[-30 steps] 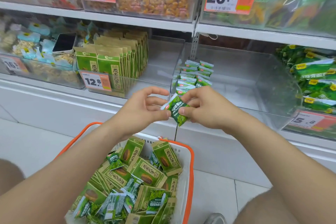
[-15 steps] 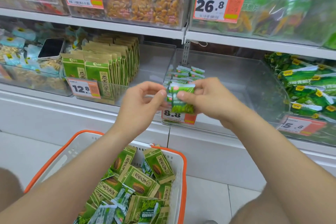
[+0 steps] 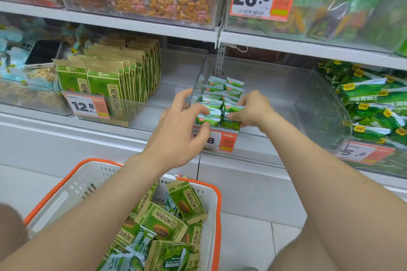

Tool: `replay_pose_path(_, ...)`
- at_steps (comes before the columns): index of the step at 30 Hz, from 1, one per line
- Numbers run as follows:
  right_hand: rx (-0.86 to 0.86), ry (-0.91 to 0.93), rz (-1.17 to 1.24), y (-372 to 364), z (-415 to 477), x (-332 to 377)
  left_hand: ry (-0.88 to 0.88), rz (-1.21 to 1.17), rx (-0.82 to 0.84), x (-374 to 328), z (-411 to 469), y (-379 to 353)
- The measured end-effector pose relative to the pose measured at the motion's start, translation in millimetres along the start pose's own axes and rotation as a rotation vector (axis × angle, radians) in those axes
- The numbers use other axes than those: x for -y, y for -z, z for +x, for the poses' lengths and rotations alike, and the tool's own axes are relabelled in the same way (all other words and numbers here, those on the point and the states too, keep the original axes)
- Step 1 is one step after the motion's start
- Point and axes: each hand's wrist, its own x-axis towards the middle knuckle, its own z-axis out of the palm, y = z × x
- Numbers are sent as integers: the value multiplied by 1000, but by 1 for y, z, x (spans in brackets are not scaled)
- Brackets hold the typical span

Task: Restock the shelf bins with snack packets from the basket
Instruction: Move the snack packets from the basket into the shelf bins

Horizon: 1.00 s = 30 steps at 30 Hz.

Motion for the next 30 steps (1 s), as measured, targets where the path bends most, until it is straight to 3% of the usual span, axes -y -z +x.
replay_pose_path(5, 63, -17, -61, -1, 9, 6, -25, 6, -17, 6, 1, 0)
replay_pose_path(10, -28, 139, -165, 1, 8, 10, -42, 15, -41, 6, 0, -2)
replay_pose_path(14, -12, 48, -251, 4, 0, 11, -68, 5, -57, 7, -1, -3)
replay_pose_path(23, 186, -76, 85, 14, -8, 1, -73, -54, -40, 12, -8, -1)
replay_pose_path(27, 239, -28, 78, 22, -19, -4, -126, -20, -159, 11, -19, -3)
replay_pose_path(30, 66, 117, -48, 23, -33, 2, -161, 43, -320, 12, -24, -6)
